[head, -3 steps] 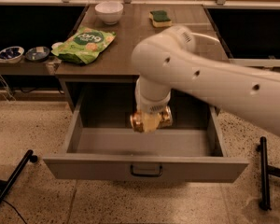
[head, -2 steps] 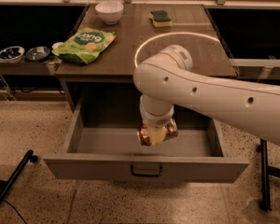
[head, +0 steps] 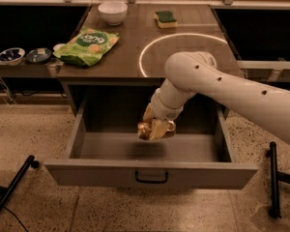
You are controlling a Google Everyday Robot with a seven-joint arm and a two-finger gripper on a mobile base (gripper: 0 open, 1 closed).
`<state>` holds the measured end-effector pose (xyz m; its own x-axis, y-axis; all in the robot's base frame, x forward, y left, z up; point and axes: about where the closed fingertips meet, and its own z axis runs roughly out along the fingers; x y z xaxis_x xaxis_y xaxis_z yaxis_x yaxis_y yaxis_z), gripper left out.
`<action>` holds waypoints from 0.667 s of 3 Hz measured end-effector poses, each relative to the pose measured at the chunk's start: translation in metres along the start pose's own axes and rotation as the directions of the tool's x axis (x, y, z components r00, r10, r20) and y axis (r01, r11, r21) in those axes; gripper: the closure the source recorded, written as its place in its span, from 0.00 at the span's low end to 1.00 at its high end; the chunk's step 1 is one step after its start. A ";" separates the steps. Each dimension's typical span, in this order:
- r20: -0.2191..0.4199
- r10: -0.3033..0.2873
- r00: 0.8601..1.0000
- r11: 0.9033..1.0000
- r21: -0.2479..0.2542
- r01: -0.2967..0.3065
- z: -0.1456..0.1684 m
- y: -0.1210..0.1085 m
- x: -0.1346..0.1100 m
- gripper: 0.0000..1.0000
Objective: Place orange can into top drawer
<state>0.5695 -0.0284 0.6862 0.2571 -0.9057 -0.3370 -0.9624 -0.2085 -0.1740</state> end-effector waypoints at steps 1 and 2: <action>0.038 0.019 0.999 1.000 0.022 -0.020 0.023 -0.021 0.004 1.00; -0.007 0.072 0.997 0.996 0.047 -0.072 0.043 -0.021 0.020 0.81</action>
Offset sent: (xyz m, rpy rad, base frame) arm 0.0293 -0.0083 -0.0741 -0.0403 -0.0262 -0.1701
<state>0.5982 -0.0262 0.6438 0.1863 -0.9208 -0.3425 -0.9732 -0.1252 -0.1927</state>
